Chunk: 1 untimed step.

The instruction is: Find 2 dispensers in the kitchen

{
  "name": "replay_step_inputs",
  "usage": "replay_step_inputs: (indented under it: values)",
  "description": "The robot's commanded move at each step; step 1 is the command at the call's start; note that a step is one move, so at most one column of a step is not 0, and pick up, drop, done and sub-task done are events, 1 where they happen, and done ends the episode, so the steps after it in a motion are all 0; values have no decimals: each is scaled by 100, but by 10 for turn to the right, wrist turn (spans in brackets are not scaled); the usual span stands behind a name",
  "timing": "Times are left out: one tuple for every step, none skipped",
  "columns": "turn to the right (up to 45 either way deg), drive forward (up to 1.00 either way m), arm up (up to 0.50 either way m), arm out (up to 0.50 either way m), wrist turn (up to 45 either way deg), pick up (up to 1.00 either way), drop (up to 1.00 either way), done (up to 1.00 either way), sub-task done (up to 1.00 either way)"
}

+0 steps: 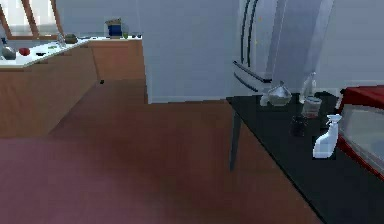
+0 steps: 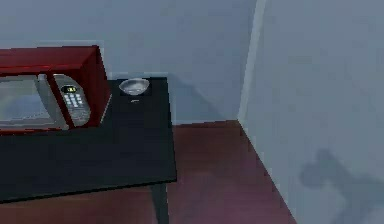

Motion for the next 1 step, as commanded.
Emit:
replay_step_inputs:
  values:
    - [-270, 0, 0, 0, 0, 0, 0, 0, 0]
